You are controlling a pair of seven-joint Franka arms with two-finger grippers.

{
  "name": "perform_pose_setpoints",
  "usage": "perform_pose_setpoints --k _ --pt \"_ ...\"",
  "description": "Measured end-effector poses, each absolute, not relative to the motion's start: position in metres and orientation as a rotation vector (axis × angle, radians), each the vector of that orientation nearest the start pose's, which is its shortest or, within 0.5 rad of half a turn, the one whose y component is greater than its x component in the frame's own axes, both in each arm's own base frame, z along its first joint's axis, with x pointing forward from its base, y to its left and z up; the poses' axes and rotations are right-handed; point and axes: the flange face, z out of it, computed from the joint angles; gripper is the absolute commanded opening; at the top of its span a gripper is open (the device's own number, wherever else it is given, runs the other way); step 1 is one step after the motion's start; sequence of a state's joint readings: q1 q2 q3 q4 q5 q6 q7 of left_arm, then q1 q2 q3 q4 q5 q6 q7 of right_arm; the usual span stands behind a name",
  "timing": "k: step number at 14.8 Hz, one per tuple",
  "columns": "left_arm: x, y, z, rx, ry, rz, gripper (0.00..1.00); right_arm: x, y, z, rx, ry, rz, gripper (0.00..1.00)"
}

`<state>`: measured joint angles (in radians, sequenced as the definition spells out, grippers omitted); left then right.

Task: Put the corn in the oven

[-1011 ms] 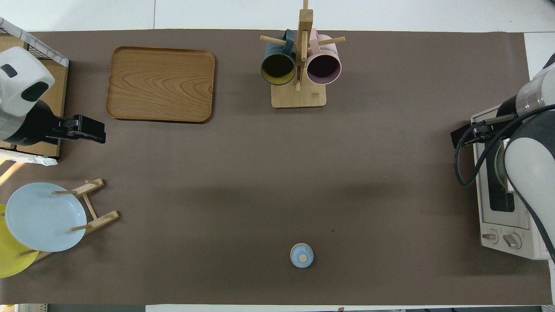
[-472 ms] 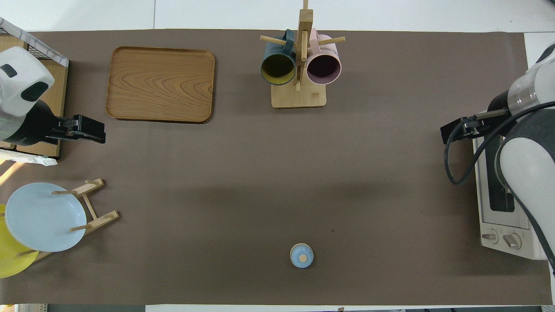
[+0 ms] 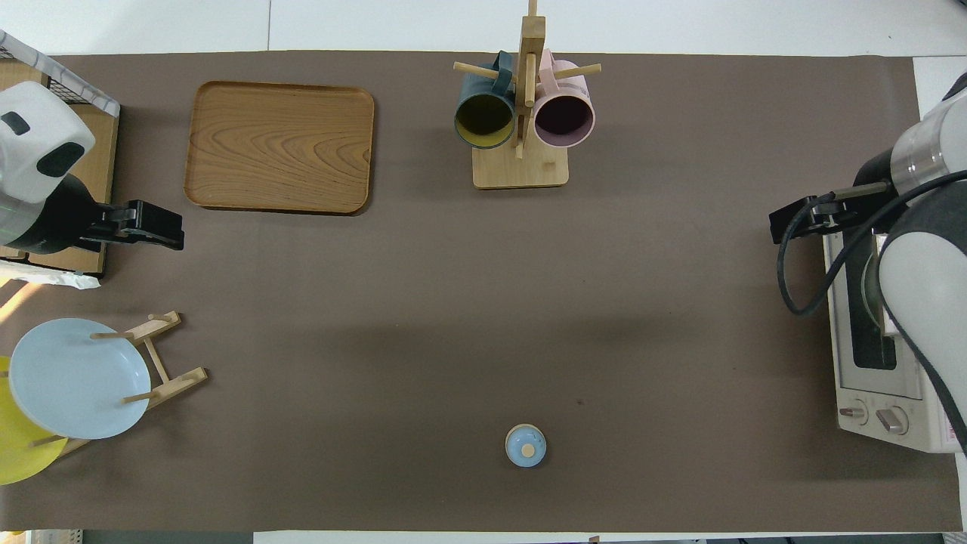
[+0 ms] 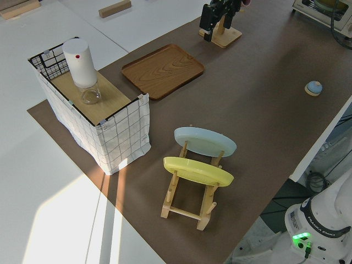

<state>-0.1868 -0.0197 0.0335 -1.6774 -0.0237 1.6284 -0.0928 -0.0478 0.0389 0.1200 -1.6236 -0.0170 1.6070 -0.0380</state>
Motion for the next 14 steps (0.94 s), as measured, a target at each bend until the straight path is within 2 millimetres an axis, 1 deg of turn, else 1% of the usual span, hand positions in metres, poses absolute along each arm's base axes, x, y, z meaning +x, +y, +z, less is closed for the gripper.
perform_pose_setpoints --k 9,11,14 --pt "0.544 -0.086 0.59 -3.16 0.093 0.051 1.0 0.566 0.037 0.582 -3.15 -0.15 0.083 1.0" --pt "0.544 -0.086 0.59 -3.16 0.093 0.051 1.0 0.566 0.032 0.583 -3.151 -0.133 0.083 1.0" --pt "0.544 -0.086 0.59 -3.16 0.093 0.051 1.0 0.566 0.017 0.587 -3.152 -0.091 0.082 1.0"
